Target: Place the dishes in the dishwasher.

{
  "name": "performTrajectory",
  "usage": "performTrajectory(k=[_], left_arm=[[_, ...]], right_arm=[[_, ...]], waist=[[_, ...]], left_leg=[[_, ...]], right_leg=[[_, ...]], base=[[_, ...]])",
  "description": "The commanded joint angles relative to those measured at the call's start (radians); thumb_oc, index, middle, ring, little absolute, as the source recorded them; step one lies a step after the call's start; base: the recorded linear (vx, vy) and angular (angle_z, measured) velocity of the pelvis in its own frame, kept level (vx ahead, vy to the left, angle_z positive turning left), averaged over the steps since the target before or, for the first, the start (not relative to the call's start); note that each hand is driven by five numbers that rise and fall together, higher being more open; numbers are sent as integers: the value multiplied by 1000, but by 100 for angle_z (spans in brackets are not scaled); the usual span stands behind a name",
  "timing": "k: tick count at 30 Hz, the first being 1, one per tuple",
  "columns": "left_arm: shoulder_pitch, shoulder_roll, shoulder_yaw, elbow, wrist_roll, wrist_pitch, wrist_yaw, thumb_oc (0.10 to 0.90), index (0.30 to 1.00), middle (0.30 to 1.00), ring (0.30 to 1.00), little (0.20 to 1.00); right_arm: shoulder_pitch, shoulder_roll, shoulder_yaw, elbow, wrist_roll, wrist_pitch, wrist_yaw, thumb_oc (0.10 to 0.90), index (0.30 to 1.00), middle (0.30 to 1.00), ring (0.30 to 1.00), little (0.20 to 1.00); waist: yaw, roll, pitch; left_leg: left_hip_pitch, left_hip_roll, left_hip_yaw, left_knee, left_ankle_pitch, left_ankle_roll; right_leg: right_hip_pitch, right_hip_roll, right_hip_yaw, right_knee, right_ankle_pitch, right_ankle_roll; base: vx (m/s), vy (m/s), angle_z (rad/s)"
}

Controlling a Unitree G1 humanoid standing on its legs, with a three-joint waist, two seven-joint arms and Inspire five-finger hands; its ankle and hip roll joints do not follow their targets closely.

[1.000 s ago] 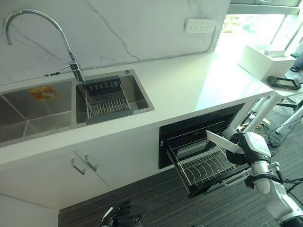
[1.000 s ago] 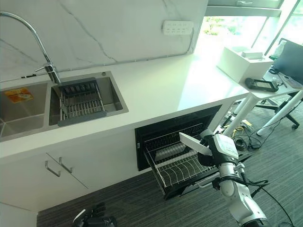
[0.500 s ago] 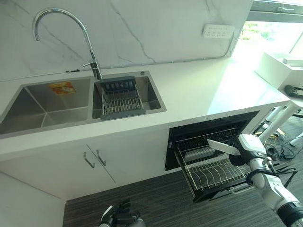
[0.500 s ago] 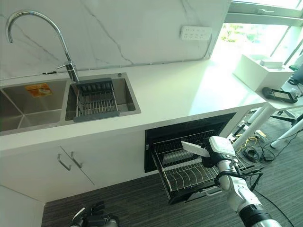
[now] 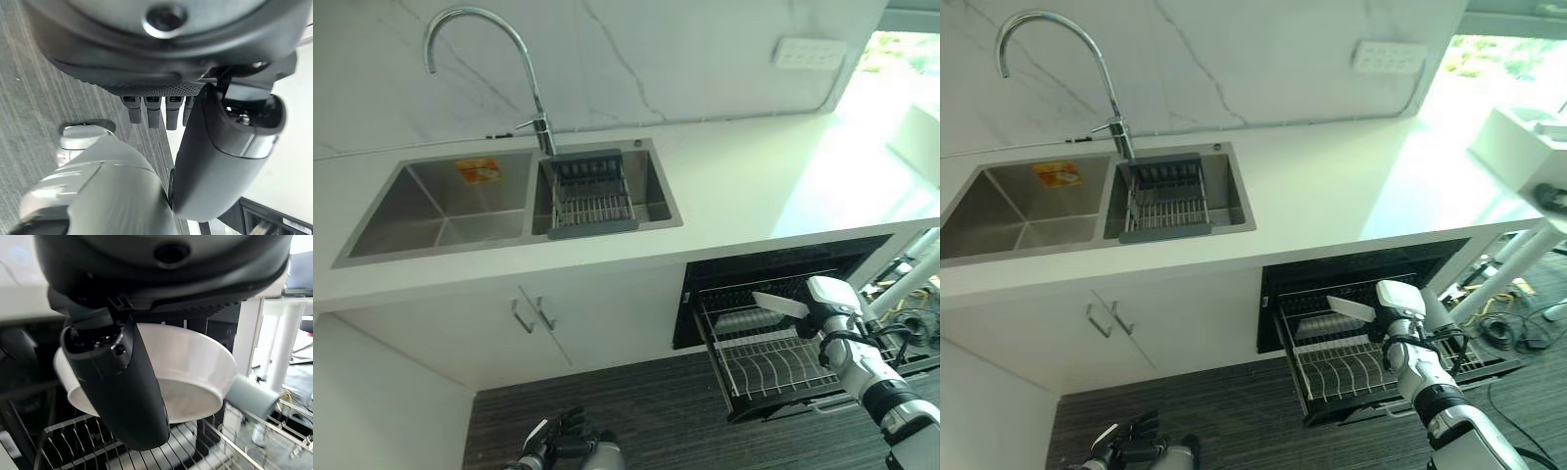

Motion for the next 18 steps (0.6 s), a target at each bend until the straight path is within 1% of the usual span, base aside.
performTrajectory(k=[1, 2, 3, 7, 14, 16, 18], left_arm=[[42, 105, -69, 5, -14, 1, 5, 800, 900, 900, 900, 900], [41, 104, -69, 5, -14, 1, 5, 800, 900, 900, 900, 900], [19, 108, -83, -8, -43, -12, 2, 800, 900, 900, 900, 900], [-21, 113, -107, -31, -90, -33, 1, 800, 900, 900, 900, 900], [-50, 121, -149, -81, -126, -59, 2, 800, 900, 900, 900, 900], [-64, 132, -169, -117, -152, -61, 7, 800, 900, 900, 900, 900], [-69, 136, -175, -130, -164, -61, 10, 800, 900, 900, 900, 900]], right_arm=[[-195, -47, -36, 7, 54, -7, -67, 400, 300, 300, 300, 300], [-196, -47, -35, 8, 55, -7, -67, 400, 300, 300, 300, 300], [-250, -61, -25, 40, 61, -16, -67, 400, 300, 300, 300, 300], [-341, -77, 10, 91, 62, -25, -73, 400, 300, 300, 300, 300], [-440, -94, 62, 125, 53, -22, -64, 400, 300, 300, 300, 300], [-493, -93, 90, 138, 51, -32, -70, 400, 300, 300, 300, 300], [-505, -88, 96, 140, 51, -41, -88, 400, 300, 300, 300, 300]], waist=[[32, -1, 33], [32, -1, 33], [32, 14, 64], [34, 35, 124], [35, 56, 183], [37, 62, 204], [37, 62, 209]], left_leg=[[49, 17, 16, 49, -182, -16], [48, 17, 17, 49, -182, -16], [21, 13, 12, 49, -177, -15], [-31, 2, 7, 49, -170, -8], [-93, -5, 8, 49, -162, -3], [-116, -7, 10, 49, -159, -1], [-122, -9, 12, 49, -159, 0]], right_leg=[[-94, -35, 56, -4, -23, 52], [-95, -35, 57, -4, -23, 52], [-126, -38, 65, -4, -16, 51], [-177, -44, 78, -4, -4, 50], [-241, -49, 95, -4, 8, 47], [-263, -50, 99, -4, 12, 46], [-271, -49, 102, -4, 12, 45]], base=[[-127, 41, 18], [-258, 61, 14], [-229, 40, 15], [-214, 17, 4], [-107, 5, 3], [-99, 5, 2], [-59, 8, 2]])
